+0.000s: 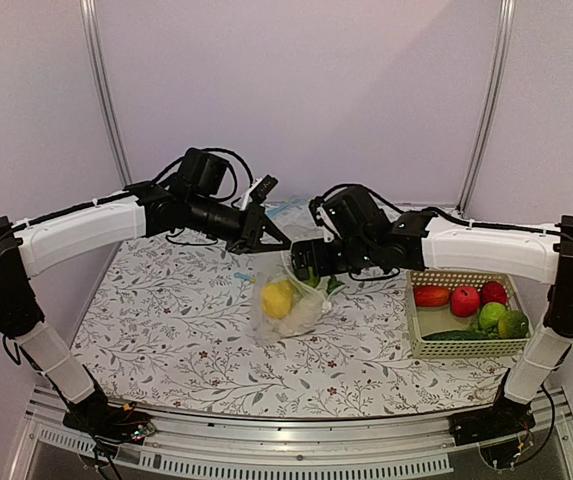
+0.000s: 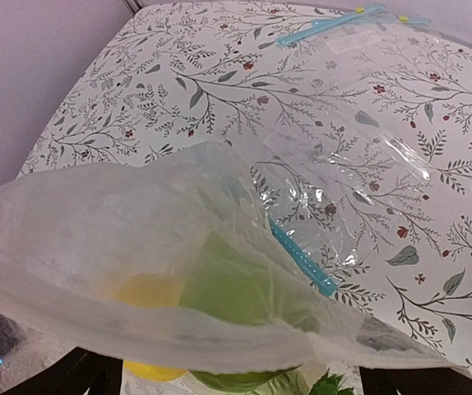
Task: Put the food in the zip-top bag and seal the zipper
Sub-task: Place the fake fruit in the zipper food storage bag, then pick up the fake fruit from the bin.
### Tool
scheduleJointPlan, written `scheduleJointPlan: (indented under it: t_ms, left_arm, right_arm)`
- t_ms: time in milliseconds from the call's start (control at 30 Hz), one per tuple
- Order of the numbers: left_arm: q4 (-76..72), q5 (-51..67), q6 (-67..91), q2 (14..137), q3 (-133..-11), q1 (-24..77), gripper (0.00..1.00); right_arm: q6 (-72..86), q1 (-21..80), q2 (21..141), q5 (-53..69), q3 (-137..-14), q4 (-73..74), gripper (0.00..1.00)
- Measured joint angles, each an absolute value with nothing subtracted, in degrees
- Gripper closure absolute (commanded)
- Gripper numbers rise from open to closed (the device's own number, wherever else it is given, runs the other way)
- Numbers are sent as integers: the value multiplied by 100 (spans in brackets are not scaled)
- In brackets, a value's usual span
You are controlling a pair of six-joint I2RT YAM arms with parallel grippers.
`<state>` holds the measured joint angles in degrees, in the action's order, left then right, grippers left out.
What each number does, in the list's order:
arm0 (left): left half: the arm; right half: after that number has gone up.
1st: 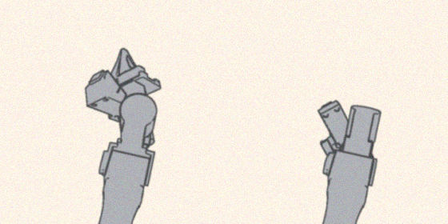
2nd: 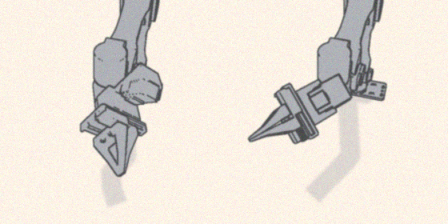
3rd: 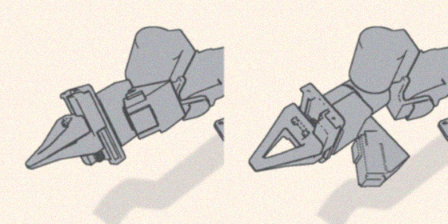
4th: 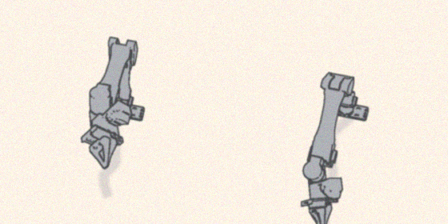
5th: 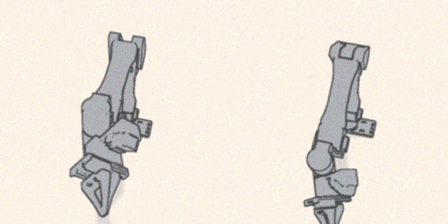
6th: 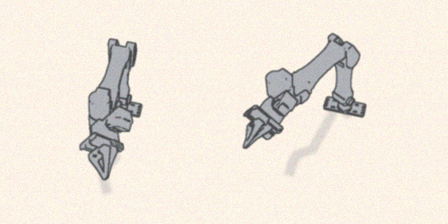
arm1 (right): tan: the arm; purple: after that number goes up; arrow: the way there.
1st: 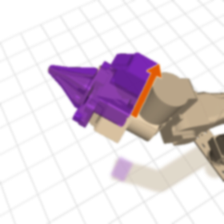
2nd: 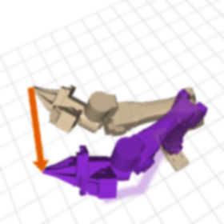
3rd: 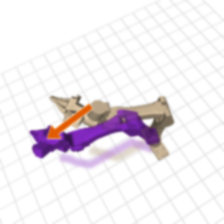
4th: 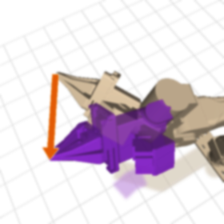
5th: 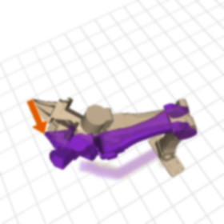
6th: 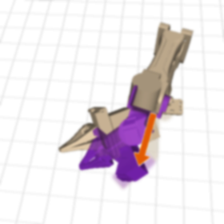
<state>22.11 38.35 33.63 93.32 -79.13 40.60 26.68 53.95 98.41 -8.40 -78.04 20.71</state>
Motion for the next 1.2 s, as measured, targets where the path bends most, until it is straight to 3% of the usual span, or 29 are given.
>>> scheduleJointPlan:
  t_ms: [333, 833, 1200]
  left_arm:
    - [2211, 3632, 3361, 9332, -7913, 4053, 100]
    - [2165, 3489, 3391, 9323, -7824, 3975, 100]
    - [2128, 3487, 3393, 9323, -7782, 3972, 100]
  right_arm:
    - [2624, 5395, 9413, -875, -7629, 2060, 1]
    - [2569, 5352, 6788, -2158, -7083, 3520, 1]
    - [2982, 4158, 6276, -2801, -6449, 5092, 1]
